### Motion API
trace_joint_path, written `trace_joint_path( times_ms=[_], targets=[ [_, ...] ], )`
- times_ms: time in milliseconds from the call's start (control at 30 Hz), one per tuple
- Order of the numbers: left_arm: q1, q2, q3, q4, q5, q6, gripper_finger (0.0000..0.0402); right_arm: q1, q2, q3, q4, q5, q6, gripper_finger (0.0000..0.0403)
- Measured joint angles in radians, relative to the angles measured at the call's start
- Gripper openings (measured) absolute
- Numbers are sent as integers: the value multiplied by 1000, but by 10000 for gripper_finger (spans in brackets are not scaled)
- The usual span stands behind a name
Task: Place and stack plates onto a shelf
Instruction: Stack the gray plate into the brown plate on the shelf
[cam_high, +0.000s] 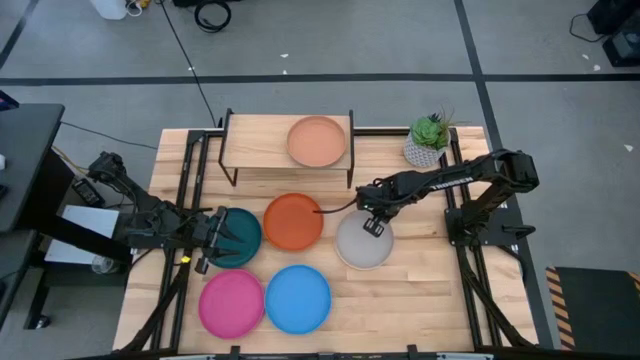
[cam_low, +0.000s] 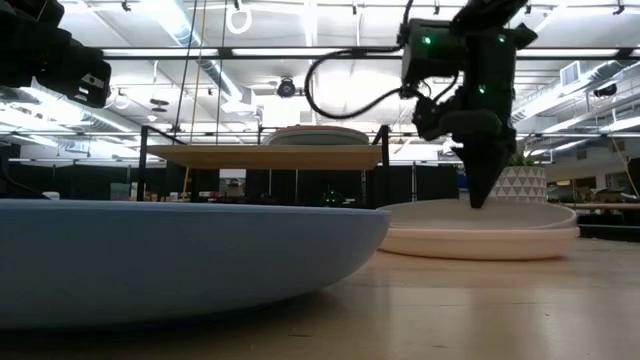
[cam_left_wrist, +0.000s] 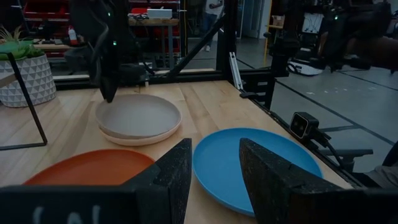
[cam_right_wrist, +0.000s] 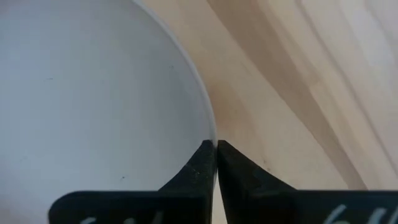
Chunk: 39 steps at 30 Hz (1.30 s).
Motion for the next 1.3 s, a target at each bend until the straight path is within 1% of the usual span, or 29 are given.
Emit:
trace_joint_path(
  times_ms=[300,533,700,800,967,1100,1300],
  targets=[
    [0,0,0,0,0,0,142,-10,0,79,-84,-1,0,22],
    [0,0,0,0,0,0,142,-26,0,110,-89,-57,-47,15],
    [0,0,0,0,0,0,142,-31,0,173,-88,-79,-71,14],
    [0,0,0,-1,0,0,142,-31,0,234,-88,-79,-81,15],
    [0,0,0,-1,0,1,142,-37,0,367,-88,-79,-149,15],
    [0,0,0,0,0,7,142,-79,0,494,-88,-81,-211,15],
    [1,0,0,1,0,24,142,-167,0,645,-63,-43,-307,15]
  ],
)
